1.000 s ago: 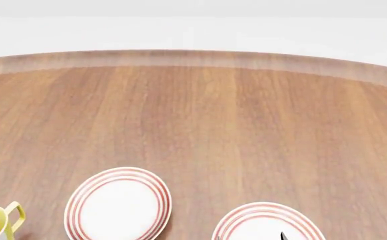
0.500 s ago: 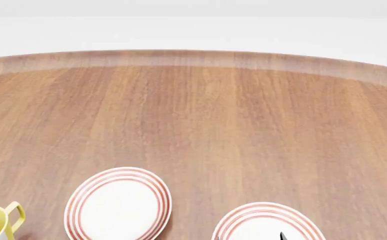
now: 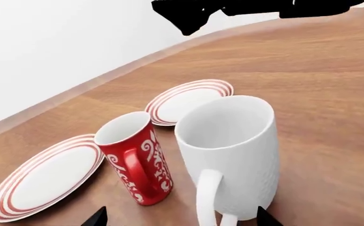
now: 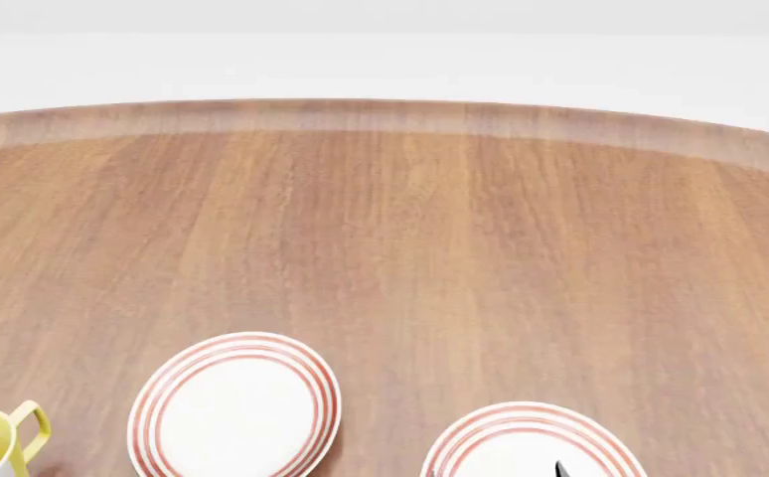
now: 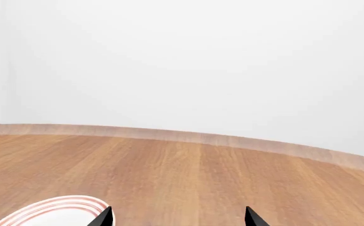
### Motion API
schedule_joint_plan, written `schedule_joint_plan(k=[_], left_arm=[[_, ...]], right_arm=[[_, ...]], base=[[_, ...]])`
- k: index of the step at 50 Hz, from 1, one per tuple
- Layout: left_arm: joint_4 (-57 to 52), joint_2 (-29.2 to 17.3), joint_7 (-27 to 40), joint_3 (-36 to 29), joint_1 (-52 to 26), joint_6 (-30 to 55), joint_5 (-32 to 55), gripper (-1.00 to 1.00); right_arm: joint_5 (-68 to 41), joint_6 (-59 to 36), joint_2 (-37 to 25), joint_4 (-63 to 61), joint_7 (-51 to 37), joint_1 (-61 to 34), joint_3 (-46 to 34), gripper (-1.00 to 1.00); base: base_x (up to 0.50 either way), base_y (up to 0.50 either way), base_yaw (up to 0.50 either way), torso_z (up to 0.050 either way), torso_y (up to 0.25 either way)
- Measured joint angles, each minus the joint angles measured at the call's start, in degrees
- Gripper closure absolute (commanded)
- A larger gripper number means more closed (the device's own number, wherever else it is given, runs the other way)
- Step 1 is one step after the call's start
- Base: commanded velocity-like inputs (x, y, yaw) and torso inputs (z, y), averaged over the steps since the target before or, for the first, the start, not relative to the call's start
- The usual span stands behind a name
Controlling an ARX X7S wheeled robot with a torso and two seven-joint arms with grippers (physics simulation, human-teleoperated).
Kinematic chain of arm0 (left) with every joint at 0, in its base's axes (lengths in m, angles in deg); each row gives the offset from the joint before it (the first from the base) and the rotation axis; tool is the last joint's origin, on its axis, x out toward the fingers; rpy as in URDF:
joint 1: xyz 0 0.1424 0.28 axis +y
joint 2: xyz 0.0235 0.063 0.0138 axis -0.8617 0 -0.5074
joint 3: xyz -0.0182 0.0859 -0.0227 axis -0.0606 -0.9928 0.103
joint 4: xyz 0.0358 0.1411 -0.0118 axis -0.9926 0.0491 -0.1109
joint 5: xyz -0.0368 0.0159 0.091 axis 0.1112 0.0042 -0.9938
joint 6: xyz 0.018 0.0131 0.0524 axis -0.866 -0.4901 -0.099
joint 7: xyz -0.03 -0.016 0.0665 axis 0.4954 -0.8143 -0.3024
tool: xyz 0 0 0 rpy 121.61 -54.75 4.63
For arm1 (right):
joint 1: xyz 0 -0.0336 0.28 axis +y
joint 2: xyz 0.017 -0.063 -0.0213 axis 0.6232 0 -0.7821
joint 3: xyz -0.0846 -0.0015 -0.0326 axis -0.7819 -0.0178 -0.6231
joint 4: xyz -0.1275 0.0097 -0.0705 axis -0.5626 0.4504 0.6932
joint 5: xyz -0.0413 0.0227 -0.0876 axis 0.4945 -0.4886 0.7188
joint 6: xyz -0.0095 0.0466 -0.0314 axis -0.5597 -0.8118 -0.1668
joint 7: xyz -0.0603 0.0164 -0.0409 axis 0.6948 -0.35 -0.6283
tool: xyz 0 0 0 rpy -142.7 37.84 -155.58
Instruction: Put the white mug on the left plate.
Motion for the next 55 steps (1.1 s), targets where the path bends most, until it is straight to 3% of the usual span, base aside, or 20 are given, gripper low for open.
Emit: schedule_joint_plan(k=[55], left_arm=[[4.1,-2.5,3.3,-6.0,-6.3,4.9,-6.8,-1.0]], right_arm=[[-0.6,0.2,-1.0,0.2,-1.3,-0.5,-1.0,-1.0]], base=[[0.0,0.0,0.0,0.0,0.0]])
